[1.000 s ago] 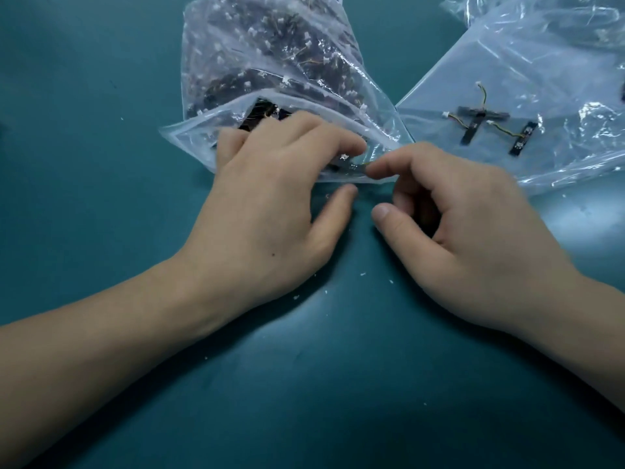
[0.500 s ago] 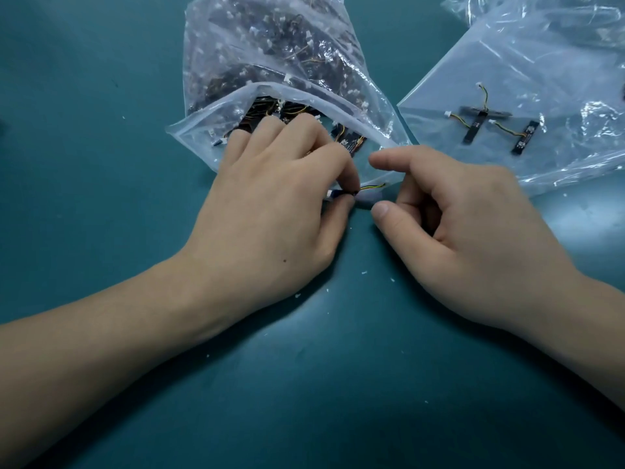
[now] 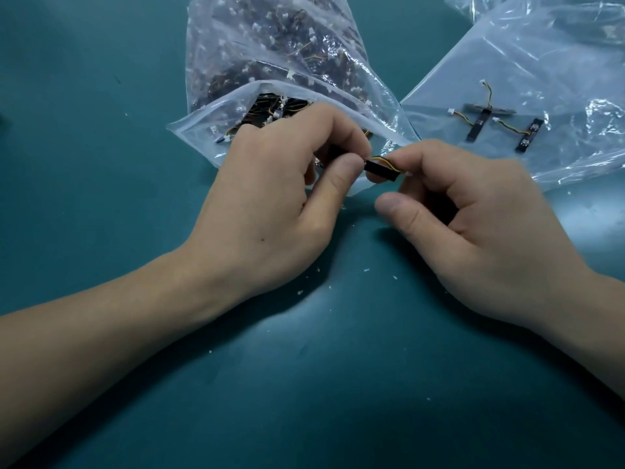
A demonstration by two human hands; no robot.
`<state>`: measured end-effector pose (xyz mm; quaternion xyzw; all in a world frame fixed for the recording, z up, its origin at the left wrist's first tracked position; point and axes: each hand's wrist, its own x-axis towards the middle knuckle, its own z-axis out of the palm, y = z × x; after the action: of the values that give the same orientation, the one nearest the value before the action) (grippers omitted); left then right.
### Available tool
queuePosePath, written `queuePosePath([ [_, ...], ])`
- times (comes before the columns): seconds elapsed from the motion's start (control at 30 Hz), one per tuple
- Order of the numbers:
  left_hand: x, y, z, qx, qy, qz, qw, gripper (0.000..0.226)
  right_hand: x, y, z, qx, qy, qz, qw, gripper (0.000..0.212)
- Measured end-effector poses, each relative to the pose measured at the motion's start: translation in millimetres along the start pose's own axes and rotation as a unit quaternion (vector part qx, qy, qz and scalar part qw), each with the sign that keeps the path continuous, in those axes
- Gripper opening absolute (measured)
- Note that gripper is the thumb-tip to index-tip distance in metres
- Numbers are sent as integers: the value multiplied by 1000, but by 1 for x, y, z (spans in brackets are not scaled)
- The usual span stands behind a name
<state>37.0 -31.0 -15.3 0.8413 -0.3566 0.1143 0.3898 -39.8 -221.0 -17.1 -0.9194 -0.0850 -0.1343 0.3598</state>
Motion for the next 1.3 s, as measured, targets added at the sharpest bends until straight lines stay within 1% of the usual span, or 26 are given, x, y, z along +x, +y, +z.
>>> queuePosePath([
  [0.1, 1, 2, -3, -25, -3, -2, 1000, 13, 1, -1, -1, 11, -12, -5, 1000, 19],
  [0.17, 0, 3, -4, -33, -15, 16, 999, 21, 0, -2, -1, 18, -13, -8, 1000, 22],
  [0.23, -1, 3, -5, -38, -29, 36, 998, 31, 0, -2, -2, 34, -5, -7, 999, 21],
  [0.3, -1, 4, -4, -35, -42, 59, 997, 35, -1, -3, -4, 55, 5, -4, 998, 22],
  [0.43, -1, 3, -2, -54, -4, 80, 995, 30, -1, -6, -5, 87, 5, -1, 996, 28],
  [0.53, 0, 3, -4, -62, -3, 129, 990, 9, 0, -6, -5, 97, -8, -1, 995, 32],
  [0.6, 0, 1, -3, -47, 5, 143, 989, 6, -1, -4, -6, 108, -11, -1, 994, 34],
  [0.67, 0, 0, -1, -32, 10, 130, 991, 8, -1, 0, -6, 136, -17, 1, 991, 34],
  [0.73, 0, 0, 0, -15, 13, 114, 993, 11, -1, 2, -7, 208, -43, 12, 977, 33],
  [0.8, 0, 2, -1, -38, 1, 107, 994, 11, -2, 3, -8, 285, -66, 24, 956, 31],
  [0.83, -1, 3, -2, -55, -8, 102, 993, 10, -2, 3, -9, 298, -75, 24, 951, 30],
  [0.9, -2, 5, -4, -85, -24, 84, 993, 6, 0, 5, -9, 261, -93, 11, 961, 29],
  [1.0, -1, 5, -6, -127, -64, 48, 989, 7, 3, 4, -7, 137, -121, -29, 983, 31],
  [1.03, -1, 5, -7, -140, -79, 39, 986, 8, 3, 5, -6, 129, -111, -28, 985, 31],
  [1.07, 0, 5, -7, -156, -91, 31, 983, 9, 2, 4, -5, 143, -95, -13, 985, 31],
  [1.17, 1, 3, -7, -201, -126, 4, 972, 10, 0, 5, -7, 213, -47, 21, 976, 29],
  [1.23, 1, 3, -7, -216, -153, -14, 964, 9, -1, 4, -6, 186, -41, 3, 982, 24],
  [1.3, 0, 4, -6, -215, -162, -24, 963, 10, 0, 4, -4, 160, -31, -4, 987, 23],
])
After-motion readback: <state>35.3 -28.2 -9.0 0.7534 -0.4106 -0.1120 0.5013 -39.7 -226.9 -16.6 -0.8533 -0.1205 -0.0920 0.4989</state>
